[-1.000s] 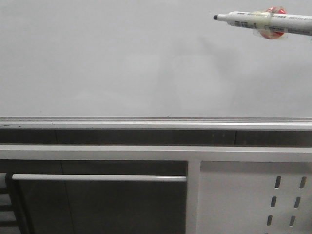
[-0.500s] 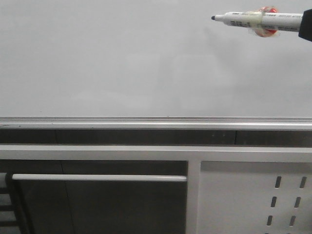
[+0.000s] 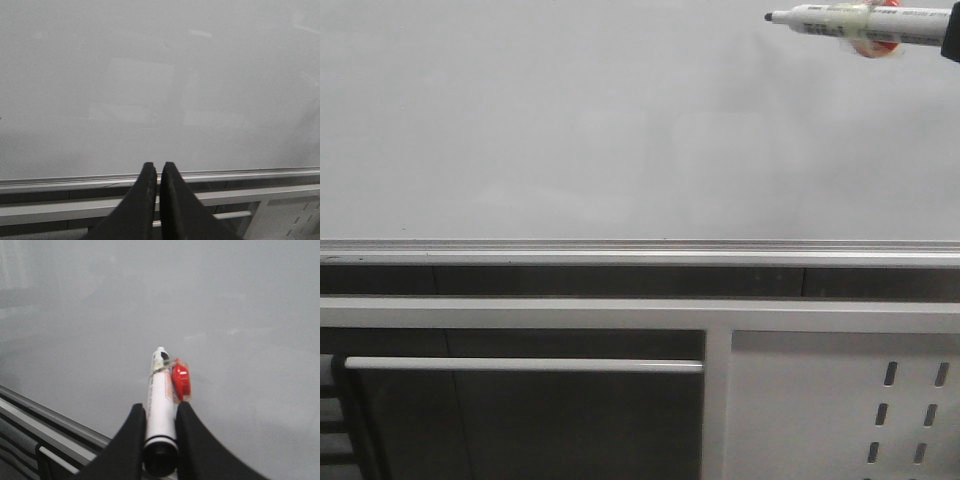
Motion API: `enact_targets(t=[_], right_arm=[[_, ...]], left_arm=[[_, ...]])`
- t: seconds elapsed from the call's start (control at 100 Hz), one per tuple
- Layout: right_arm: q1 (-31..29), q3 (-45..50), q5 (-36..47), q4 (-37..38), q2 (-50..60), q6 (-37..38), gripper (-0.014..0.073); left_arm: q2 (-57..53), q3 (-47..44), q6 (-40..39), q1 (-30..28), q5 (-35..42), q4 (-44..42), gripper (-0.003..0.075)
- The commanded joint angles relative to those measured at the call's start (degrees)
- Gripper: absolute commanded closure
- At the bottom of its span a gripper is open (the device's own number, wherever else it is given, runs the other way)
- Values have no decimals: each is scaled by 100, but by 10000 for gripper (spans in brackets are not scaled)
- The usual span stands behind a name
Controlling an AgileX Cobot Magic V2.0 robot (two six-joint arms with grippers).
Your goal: Write number 1 on whiteboard
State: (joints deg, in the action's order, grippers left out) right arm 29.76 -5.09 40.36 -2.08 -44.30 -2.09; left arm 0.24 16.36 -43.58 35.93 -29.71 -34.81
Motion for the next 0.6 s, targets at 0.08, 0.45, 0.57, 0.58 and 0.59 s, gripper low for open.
enact_targets(t=[0.08,0.45,0.57,0.58,0.59], right_arm=[[5,-205,584,-89,-24,-169,644],[5,-205,584,-227,-24,-204,644],[5,-205,584,-269,-24,-204,644],[5,-205,584,-280,-24,-204,644],[5,-205,584,-278,-24,-204,644]], left_arm=[[70,143,-7,-2,403,-118,738],[70,143,-7,-2,403,-118,738],[70,143,-7,-2,403,-118,738],[70,143,-7,-2,403,-118,738],[70,143,-7,-2,403,-118,738]])
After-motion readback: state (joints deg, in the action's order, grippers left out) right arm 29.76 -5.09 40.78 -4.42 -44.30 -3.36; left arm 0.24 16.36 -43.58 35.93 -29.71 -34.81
